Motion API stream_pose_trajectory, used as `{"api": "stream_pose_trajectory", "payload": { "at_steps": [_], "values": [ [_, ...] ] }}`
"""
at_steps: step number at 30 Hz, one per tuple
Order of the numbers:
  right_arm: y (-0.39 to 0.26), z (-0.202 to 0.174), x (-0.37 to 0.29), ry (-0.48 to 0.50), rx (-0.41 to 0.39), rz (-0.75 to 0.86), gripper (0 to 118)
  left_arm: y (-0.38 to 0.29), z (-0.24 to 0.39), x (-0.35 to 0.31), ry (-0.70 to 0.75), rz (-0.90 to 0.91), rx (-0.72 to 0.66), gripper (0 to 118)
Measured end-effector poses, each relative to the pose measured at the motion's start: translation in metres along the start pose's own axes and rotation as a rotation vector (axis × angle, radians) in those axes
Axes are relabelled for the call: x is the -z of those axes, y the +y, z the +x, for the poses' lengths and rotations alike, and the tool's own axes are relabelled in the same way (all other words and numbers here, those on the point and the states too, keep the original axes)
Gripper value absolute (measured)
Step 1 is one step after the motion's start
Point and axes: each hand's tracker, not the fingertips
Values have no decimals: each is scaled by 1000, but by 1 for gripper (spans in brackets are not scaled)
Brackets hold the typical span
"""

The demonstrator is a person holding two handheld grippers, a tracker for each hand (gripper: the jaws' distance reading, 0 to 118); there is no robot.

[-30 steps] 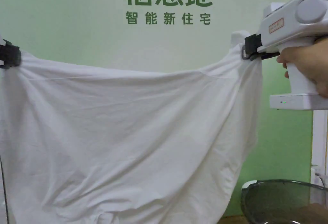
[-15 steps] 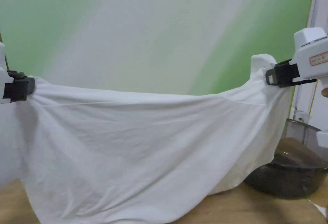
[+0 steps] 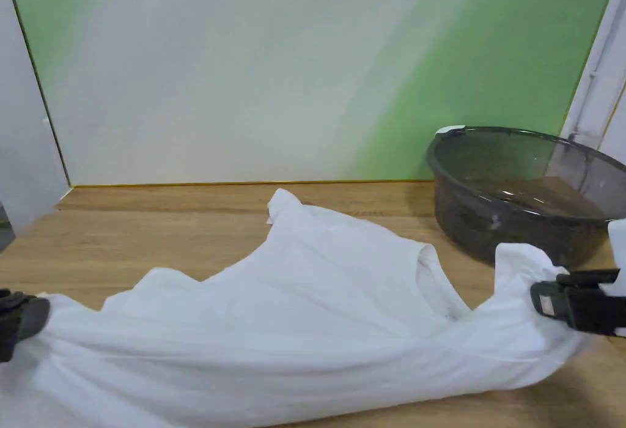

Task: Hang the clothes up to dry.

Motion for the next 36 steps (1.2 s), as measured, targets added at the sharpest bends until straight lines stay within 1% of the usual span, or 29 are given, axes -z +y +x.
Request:
{"api": "stream_pose_trajectory", "payload": {
  "at_steps": [2, 4, 7, 10, 12, 14, 15, 16, 17, 18, 19, 21, 23, 25, 26, 27, 28, 32, 34, 35, 36],
  "values": [
    [-26, -3, 6, 4, 39, -29, 11, -24, 4, 1, 4, -63, 21, 2],
    [-47, -6, 9, 16, 43, -56, 11, -41, 5, 1, 2, -99, 17, 2],
    [-70, -9, 8, 23, 68, -94, 11, -59, 8, -2, -25, -142, -13, 2],
    [-85, -13, 6, 27, 75, -112, 11, -75, 10, -1, -29, -170, 3, 2],
    [-91, -13, 6, 26, 86, -123, 11, -83, 8, 3, -46, -196, -13, 2],
    [-95, -11, 11, 43, 91, -192, 12, -89, 3, 9, -61, -214, -52, 4],
    [-96, -12, 11, 21, 78, -218, 18, -88, -1, 11, -46, -222, -79, 16],
    [-93, -15, 10, -20, 38, -249, 36, -86, -4, 12, -19, -222, -100, 50],
    [-88, -18, 6, -64, 4, -241, 56, -83, -6, 10, 8, -210, -112, 81],
    [-80, -18, 2, -79, -12, -219, 73, -76, -7, 6, 22, -183, -106, 100],
    [-69, -19, -6, -73, -1, -197, 82, -64, -7, -2, 34, -123, -93, 104],
    [-41, -24, -22, -92, 33, -97, 82, -38, 2, -19, 78, 11, -84, 101],
    [-17, -33, -28, -120, 54, 35, 82, -16, 17, -24, 99, 152, -123, 102],
    [1, -53, -23, -140, 49, 134, 82, -2, 39, -12, 58, 207, -157, 102],
    [5, -63, -13, -134, 69, 164, 82, 3, 51, -2, 20, 220, -152, 102],
    [8, -74, -5, -130, 85, 181, 82, 6, 63, 8, 0, 237, -154, 102],
    [8, -88, 8, -129, 89, 182, 82, 7, 78, 21, 13, 229, -158, 102],
    [-2, -130, 65, -131, 91, 148, 82, 2, 131, 65, 4, 206, -82, 102],
    [-8, -146, 81, -139, 76, 122, 82, -6, 145, 81, 17, 203, -68, 102],
    [-11, -151, 87, -144, 81, 120, 82, -9, 153, 86, 24, 192, -68, 100],
    [-15, -154, 90, -147, 88, 114, 82, -13, 158, 89, 26, 188, -72, 95]
  ]
}}
